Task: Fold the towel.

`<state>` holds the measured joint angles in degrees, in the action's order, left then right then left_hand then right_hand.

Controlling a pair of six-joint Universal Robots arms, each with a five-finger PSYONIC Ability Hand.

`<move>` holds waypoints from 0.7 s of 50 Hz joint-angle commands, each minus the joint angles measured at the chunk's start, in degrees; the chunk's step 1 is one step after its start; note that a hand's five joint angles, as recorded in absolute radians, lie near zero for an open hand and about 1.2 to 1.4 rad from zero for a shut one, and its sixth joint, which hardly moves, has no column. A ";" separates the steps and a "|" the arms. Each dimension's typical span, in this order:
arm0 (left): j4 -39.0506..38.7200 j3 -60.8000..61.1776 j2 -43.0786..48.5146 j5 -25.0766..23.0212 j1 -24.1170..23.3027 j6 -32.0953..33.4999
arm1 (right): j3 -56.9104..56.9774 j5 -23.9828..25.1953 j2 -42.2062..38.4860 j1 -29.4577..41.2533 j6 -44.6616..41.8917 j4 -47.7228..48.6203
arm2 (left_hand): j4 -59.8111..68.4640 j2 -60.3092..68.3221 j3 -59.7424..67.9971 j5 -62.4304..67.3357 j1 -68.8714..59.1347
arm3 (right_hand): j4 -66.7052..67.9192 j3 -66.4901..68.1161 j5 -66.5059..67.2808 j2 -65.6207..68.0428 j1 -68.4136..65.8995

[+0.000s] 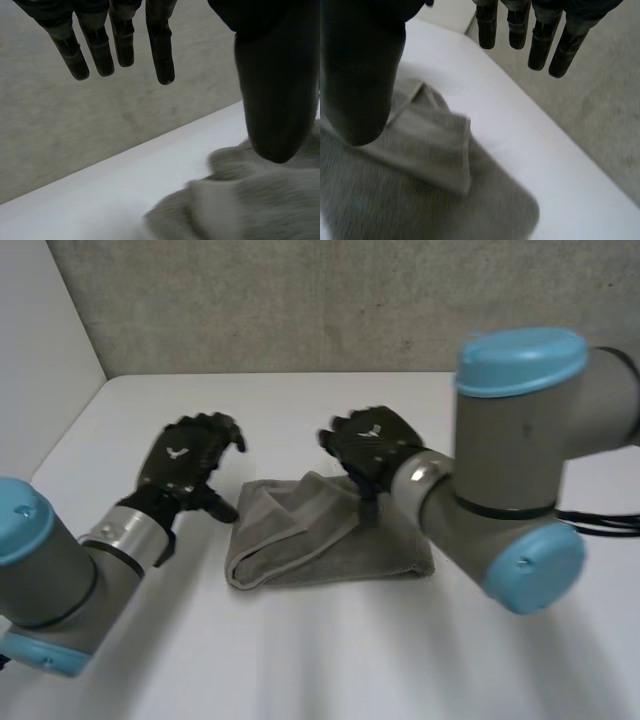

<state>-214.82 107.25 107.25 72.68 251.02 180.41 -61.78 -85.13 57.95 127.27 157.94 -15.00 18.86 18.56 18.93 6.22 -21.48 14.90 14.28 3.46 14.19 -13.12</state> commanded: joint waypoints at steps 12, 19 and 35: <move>2.56 -2.91 8.67 -1.31 -11.87 9.42 | -29.45 6.56 8.40 -8.88 0.70 14.90 | -2.25 -1.96 -2.33 0.39 4.88 | -4.90 -4.28 -3.46 -4.19 3.12; 2.56 -6.97 14.04 2.21 -11.78 13.48 | -31.65 6.64 7.62 -8.71 3.42 19.12 | -2.25 -1.96 -2.33 0.39 4.88 | -4.90 -4.28 -3.46 -4.19 3.12; 2.48 -10.13 14.39 14.86 -5.98 12.86 | -32.44 6.20 0.41 -8.53 2.72 23.35 | -2.42 -2.12 -2.50 0.22 5.05 | 13.19 13.80 14.62 13.89 -14.96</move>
<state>-212.34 97.65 122.36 84.47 242.32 193.54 -94.42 -78.57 60.20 118.83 161.07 7.81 18.86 18.56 18.93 6.26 -21.48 25.21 24.96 15.79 24.54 -24.56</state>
